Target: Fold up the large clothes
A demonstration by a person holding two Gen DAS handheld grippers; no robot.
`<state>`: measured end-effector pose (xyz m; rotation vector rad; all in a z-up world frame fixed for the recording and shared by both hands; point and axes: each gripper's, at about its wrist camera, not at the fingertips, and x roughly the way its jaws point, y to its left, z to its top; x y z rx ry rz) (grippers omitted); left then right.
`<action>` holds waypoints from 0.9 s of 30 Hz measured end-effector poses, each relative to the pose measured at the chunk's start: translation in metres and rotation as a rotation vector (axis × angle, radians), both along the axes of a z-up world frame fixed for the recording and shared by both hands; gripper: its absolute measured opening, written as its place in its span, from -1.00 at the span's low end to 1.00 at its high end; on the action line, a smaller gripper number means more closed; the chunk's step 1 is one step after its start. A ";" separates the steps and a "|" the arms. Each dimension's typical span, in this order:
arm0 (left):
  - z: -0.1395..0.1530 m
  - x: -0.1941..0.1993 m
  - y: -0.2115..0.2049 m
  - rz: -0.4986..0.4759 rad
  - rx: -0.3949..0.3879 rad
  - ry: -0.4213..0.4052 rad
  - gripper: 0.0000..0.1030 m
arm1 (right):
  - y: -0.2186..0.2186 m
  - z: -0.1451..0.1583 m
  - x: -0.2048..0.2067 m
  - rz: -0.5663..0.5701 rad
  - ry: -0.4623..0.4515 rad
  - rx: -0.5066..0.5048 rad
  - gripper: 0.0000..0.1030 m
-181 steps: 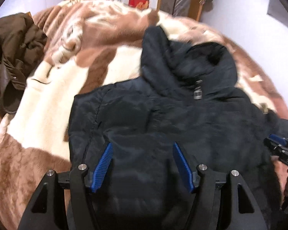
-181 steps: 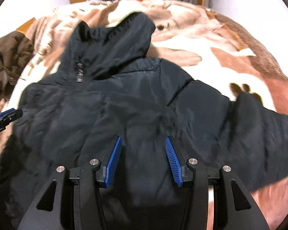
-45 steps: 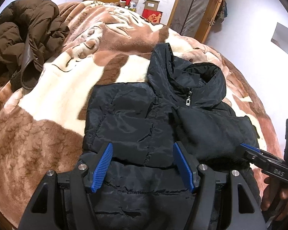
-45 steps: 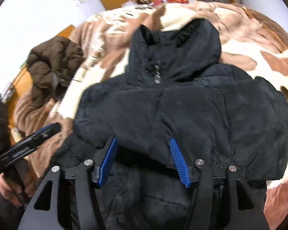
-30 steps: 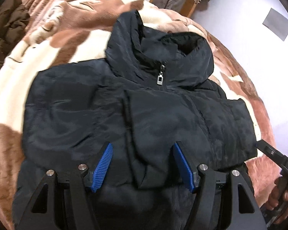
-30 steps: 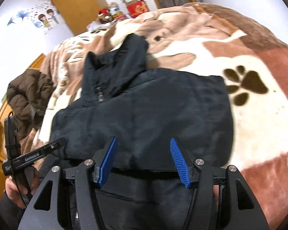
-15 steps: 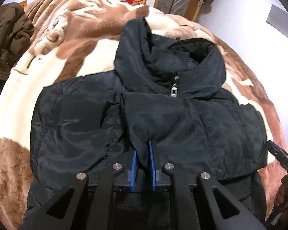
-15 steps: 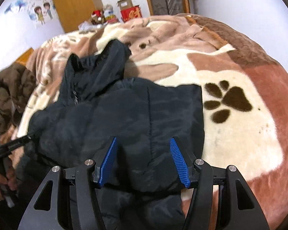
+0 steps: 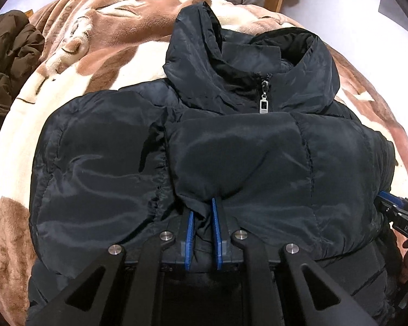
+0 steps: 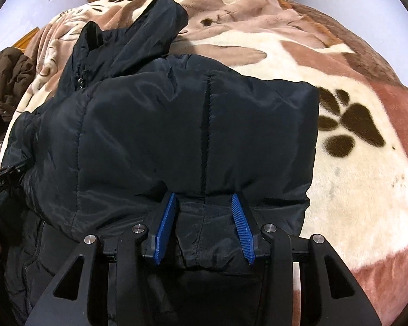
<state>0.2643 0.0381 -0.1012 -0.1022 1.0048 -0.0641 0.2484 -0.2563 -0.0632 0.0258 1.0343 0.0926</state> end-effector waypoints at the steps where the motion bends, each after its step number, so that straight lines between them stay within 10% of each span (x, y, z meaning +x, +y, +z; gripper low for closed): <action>1: 0.001 0.000 -0.001 0.000 0.004 0.002 -0.70 | -0.001 0.002 0.000 0.002 0.003 -0.003 -0.15; 27: 0.081 -0.008 0.003 0.059 0.039 -0.168 -0.59 | -0.013 0.043 0.011 -0.033 -0.112 0.046 -0.15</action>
